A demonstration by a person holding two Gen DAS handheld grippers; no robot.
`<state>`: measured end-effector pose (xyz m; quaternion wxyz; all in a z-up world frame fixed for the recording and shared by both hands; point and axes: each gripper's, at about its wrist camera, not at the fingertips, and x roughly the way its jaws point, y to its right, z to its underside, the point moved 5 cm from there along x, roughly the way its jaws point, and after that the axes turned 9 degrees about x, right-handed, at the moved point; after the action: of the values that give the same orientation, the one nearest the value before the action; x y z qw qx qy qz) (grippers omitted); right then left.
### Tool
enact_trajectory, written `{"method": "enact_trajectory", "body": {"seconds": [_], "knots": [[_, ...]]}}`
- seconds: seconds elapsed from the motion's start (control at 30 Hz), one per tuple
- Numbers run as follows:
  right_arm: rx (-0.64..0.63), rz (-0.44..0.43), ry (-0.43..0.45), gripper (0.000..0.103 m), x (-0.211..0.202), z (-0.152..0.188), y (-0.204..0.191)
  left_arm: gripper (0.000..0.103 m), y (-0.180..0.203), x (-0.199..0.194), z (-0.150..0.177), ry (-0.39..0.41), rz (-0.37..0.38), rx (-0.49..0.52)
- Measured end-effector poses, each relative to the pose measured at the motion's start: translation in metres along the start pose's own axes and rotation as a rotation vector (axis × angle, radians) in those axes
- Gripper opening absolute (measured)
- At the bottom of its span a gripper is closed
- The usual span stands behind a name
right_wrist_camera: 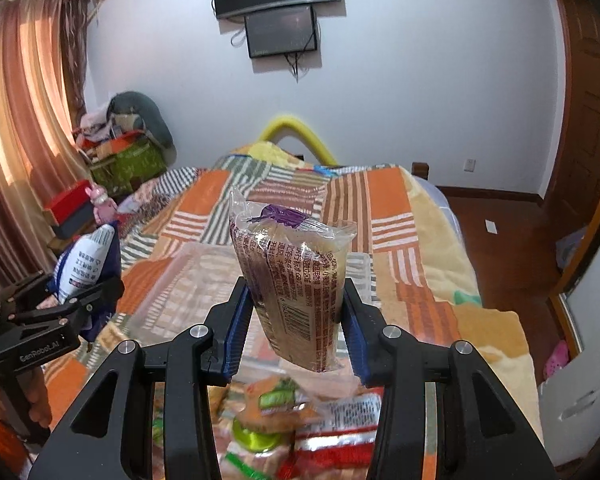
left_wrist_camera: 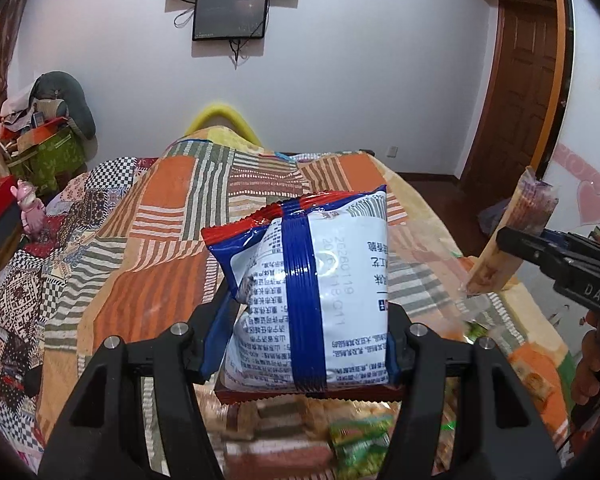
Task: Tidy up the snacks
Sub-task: 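Carry the chip bag and bread loaf into the clear box and release both, then grasp the square bread loaf with the left gripper while the right grasps the cake packet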
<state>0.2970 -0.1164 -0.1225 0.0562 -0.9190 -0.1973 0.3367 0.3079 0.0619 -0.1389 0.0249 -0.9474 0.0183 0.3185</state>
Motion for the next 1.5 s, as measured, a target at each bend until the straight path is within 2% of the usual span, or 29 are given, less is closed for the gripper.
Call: {"method": "enact_trajectory", "body": {"seconds": [0.23,0.53,0.63,0.77,0.97,1.1,1.3,1.5], "knots": [[-0.022,-0.007,-0.116,0.040,0.035,0.006,0.006,0.060,0.000,0.050,0.000,-0.068,0.001,0.013],[-0.038,-0.018,-0.222,0.040,0.058,0.006,0.007,0.065,0.008,0.079,0.003,-0.112,0.002,0.026],[-0.048,0.002,-0.216,0.044,0.060,0.003,0.007,0.070,0.008,0.080,0.004,-0.121,-0.002,0.036],[-0.066,0.008,-0.179,0.058,0.052,-0.003,0.004,0.074,0.007,0.067,0.000,-0.085,-0.001,0.039],[-0.054,-0.005,-0.145,0.058,0.032,-0.009,0.010,0.079,0.000,0.036,-0.007,-0.044,-0.009,0.055],[-0.027,-0.001,-0.122,0.058,0.015,-0.008,0.022,0.082,-0.014,0.016,-0.002,-0.045,-0.010,0.055],[-0.019,0.071,-0.098,0.058,-0.008,0.006,0.044,0.083,-0.047,0.005,0.021,-0.096,-0.040,0.039],[0.015,0.122,-0.127,0.058,-0.021,0.028,0.066,0.083,-0.066,0.011,0.061,-0.186,-0.019,0.010]]}}
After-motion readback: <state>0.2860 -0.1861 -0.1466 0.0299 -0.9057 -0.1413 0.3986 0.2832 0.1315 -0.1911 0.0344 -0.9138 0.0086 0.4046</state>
